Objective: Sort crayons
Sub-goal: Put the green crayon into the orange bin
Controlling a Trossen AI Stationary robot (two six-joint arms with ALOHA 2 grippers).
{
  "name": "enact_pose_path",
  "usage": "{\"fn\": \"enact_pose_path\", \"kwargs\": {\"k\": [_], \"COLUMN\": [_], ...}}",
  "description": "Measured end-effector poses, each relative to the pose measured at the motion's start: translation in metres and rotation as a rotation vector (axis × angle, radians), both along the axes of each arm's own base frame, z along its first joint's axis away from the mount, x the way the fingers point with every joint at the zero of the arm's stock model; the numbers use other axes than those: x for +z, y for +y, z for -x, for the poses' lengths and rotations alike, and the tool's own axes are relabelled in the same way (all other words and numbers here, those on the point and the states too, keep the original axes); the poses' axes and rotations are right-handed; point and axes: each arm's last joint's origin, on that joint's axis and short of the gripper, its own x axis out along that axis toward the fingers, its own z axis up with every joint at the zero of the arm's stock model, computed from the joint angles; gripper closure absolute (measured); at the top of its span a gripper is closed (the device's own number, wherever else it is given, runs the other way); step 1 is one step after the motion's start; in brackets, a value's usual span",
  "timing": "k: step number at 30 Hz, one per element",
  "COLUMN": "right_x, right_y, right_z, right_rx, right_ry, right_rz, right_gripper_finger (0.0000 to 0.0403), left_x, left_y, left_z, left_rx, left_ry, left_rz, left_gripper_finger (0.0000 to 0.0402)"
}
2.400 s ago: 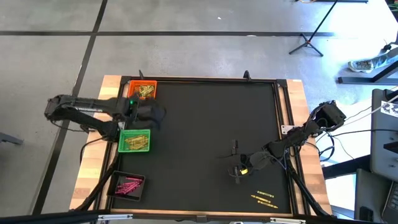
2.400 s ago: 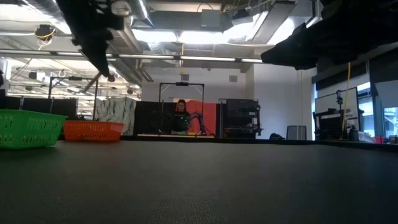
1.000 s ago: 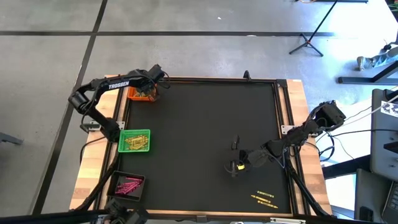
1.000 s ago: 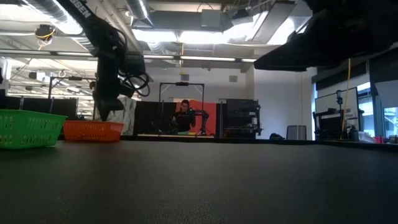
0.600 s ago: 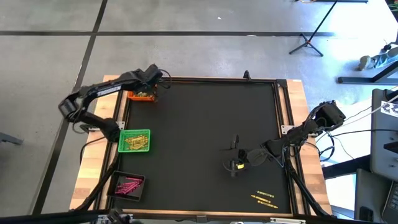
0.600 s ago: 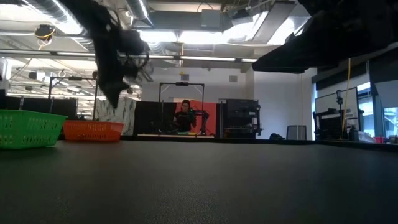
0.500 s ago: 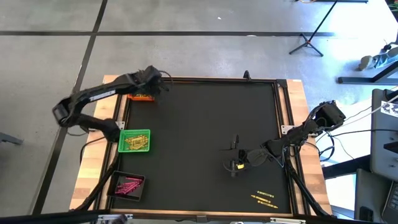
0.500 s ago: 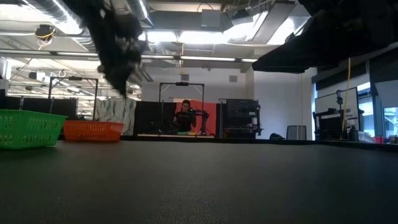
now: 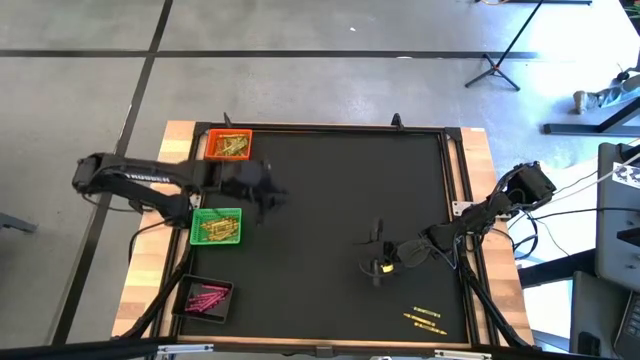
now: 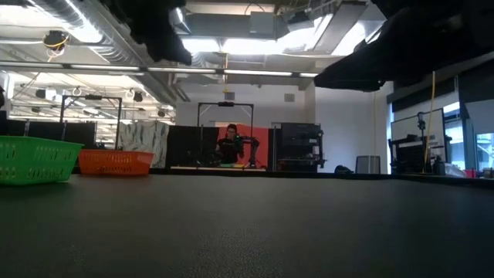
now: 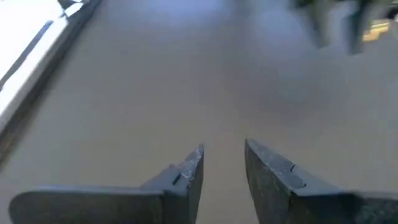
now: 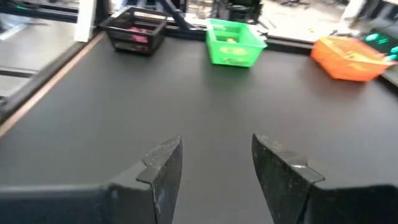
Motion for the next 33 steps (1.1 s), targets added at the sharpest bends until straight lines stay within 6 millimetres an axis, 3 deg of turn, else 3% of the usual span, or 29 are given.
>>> {"fn": "enact_pose_path", "kwargs": {"k": [7,15,23,29,33], "right_x": [0.006,0.038,0.067,0.056,0.045], "right_y": [0.014,0.054,0.083,0.098,0.105], "right_z": [-0.001,-0.001,0.03,0.06,0.082], "right_rx": [0.083,0.077,0.02,-0.109,-0.224], "right_ry": [0.036,0.33,0.676,0.948,1.042], "right_rz": [-0.036,0.019,-0.199,-0.503,-0.591], "right_gripper_finger": [0.021,0.021,0.021,0.021,0.021], "left_x": [-0.032,-0.077,-0.105,-0.112,-0.113], "left_y": [-0.05,-0.083,-0.099,-0.101,-0.101], "left_z": [-0.004,-0.004,-0.018,-0.026,-0.027], "left_rx": [-0.161,-0.243,-0.263,-0.284,-0.287], "left_ry": [-0.173,-0.323,-0.303,-0.346,-0.347], "left_rz": [0.024,0.101,0.091,0.051,0.049], "left_gripper_finger": [0.0301,0.0301,0.0301,0.0301,0.0301]}}
